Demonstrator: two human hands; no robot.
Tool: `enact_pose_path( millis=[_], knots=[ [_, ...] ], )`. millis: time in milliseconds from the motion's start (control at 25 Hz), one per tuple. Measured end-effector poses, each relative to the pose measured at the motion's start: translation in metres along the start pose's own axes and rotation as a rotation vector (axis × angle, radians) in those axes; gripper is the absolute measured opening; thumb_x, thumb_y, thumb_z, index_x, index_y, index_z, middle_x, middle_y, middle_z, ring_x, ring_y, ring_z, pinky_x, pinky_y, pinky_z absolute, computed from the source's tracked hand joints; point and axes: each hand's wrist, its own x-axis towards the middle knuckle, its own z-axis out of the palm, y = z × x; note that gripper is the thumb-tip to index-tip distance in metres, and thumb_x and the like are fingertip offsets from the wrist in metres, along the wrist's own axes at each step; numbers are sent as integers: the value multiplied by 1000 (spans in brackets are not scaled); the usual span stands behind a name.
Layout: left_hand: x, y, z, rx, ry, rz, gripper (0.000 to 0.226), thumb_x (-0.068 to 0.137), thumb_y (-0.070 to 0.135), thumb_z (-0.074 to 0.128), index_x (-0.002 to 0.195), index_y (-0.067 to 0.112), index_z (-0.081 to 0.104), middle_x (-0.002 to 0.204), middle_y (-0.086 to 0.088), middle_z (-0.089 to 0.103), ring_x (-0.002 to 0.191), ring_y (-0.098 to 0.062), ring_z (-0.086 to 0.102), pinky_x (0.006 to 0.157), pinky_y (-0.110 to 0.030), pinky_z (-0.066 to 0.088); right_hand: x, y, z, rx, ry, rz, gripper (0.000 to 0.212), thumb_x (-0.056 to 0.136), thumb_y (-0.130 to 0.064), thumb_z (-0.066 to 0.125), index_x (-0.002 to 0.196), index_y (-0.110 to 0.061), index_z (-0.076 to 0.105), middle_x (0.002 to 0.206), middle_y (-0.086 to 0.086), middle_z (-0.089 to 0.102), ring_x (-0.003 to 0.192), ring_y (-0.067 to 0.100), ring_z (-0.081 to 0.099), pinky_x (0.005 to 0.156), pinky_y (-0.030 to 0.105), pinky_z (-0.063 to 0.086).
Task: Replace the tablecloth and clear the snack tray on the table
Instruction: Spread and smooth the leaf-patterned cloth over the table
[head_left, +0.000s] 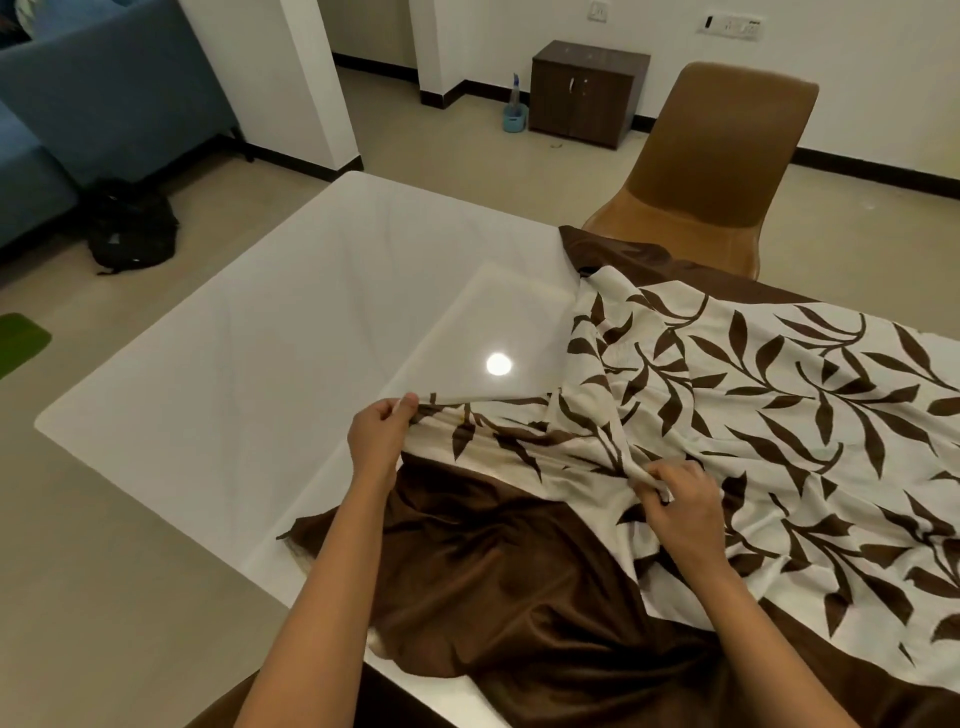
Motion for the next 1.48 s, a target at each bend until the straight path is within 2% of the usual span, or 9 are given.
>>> enact_pose_path(
  millis=[240,440,600,680,760,920,1120,1360,1480],
  knots=[
    [24,-30,-1,8,-89,-99,21,94,34,57,87,16,66,96,-5,68,98,-29,63,86,-39,50,9,-27,6,242,-138,185,55,79,-13,70,129,-10,48,128,9,46,120,22,44,98,32,37],
    [61,33,-58,63,503,246,19,94,18,51,99,5,64,98,-18,65,97,-32,60,84,-34,41,-3,-35,4,270,-246,239,74,89,-51,54,151,-23,22,158,-2,16,146,13,11,118,37,18],
    [89,43,-103,178,785,130,32,95,18,45,123,2,50,126,-22,54,115,-35,52,98,-37,36,-16,-9,14,-21,-431,167,91,84,-73,32,153,-23,1,160,5,-9,147,18,-13,119,40,-3],
    [83,24,-91,426,655,74,58,97,26,45,144,-4,27,149,-28,29,138,-42,28,114,-43,23,-21,-2,25,-128,-529,158,98,77,-79,20,153,-23,-6,158,7,-19,145,20,-19,117,41,-9],
    [53,-4,-50,611,387,288,67,98,37,45,145,-5,25,151,-30,25,142,-42,20,118,-50,16,-23,-6,35,-170,-527,163,95,75,-78,13,152,-27,-5,157,7,-20,145,22,-20,117,41,-10],
    [-29,-64,40,951,-363,556,80,87,73,25,153,31,8,161,-3,-6,148,-26,-8,117,-50,-8,-21,-14,42,-156,-490,181,83,81,-71,7,153,-30,4,160,9,-9,146,22,-15,118,41,-6],
    [-14,-88,36,1186,-323,459,81,77,84,10,147,49,-9,159,8,-18,146,-22,-20,111,-60,-12,-37,22,3,-221,-204,223,67,96,-45,44,152,-18,19,160,12,6,148,25,-4,118,43,1],
    [-4,-61,27,1189,-242,288,75,92,65,31,154,31,5,162,-8,0,148,-34,1,116,-60,6,-86,101,-68,-306,-10,1144,74,87,-34,61,141,3,26,145,37,20,135,54,15,112,60,12],
    [-49,-59,60,1084,-400,432,81,91,67,30,154,23,6,162,-10,-2,148,-31,-4,117,-53,-2,-86,85,-71,-292,-14,1089,63,85,-31,63,134,0,36,129,35,39,117,53,37,98,59,33]
  ],
)
